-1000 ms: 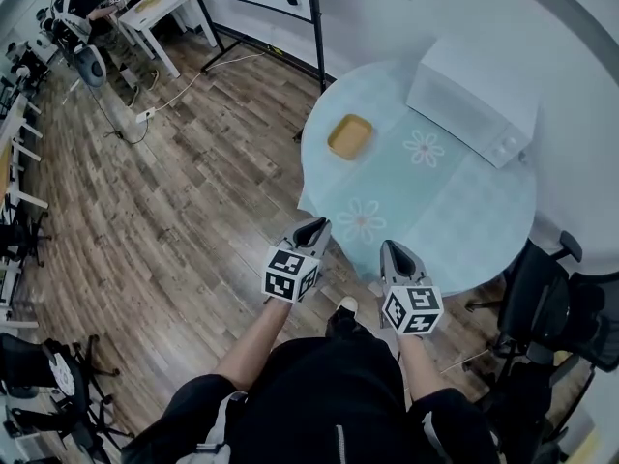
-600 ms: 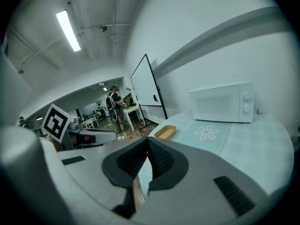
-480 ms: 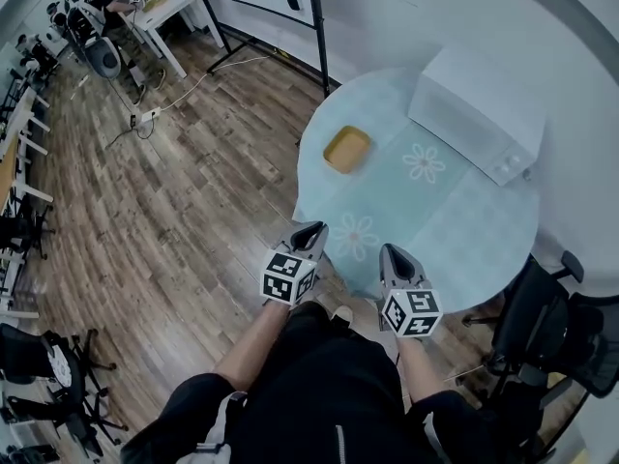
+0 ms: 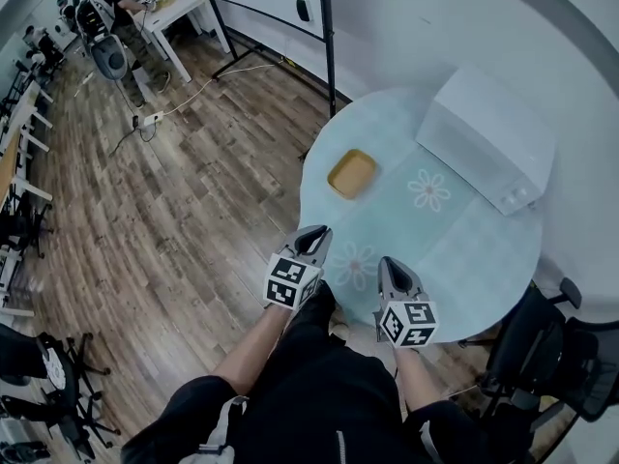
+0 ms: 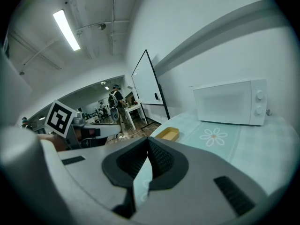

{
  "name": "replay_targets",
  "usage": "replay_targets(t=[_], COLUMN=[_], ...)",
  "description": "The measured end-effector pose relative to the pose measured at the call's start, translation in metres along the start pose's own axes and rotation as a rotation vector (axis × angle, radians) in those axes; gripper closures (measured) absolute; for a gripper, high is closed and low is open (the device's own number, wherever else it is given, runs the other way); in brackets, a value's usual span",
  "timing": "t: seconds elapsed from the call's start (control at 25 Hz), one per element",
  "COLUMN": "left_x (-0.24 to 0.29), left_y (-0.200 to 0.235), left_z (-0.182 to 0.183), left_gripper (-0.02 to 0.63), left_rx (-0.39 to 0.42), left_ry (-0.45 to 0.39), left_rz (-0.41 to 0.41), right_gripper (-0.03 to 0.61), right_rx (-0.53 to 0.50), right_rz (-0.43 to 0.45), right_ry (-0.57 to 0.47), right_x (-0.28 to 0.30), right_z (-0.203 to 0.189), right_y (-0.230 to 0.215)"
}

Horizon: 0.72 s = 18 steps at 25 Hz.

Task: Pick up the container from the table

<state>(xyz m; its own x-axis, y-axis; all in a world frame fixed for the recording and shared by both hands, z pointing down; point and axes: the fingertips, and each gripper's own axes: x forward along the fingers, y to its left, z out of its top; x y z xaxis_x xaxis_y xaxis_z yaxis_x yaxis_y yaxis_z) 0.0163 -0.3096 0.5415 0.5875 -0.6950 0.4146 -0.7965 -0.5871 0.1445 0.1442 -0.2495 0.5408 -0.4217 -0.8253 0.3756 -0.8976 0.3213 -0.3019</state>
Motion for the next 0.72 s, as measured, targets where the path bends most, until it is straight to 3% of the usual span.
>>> replay_targets(t=[0.28,0.64,0.72], left_x=[0.057,0.138,0.155], left_y=[0.037,0.085,0.095], left_z=[0.028,0.045,0.046], left_gripper=[0.572,0.569,0.537], left_rx=[0.024,0.061,0.065], left_ry=[0.002,0.070,0.096], left_rz=[-0.058,-0.100,-0.098], right_gripper=[0.554,0.554,0.554], right_rx=[0.002,0.031,0.038], right_rz=[-0.040,-0.108,-0.119], right_ry=[-0.020,0.007,0.022], right_x=[0.053,0.110,0.121], right_z=[0.041,0.074,0.077], right_y=[-0.018,-0.053,-0.062])
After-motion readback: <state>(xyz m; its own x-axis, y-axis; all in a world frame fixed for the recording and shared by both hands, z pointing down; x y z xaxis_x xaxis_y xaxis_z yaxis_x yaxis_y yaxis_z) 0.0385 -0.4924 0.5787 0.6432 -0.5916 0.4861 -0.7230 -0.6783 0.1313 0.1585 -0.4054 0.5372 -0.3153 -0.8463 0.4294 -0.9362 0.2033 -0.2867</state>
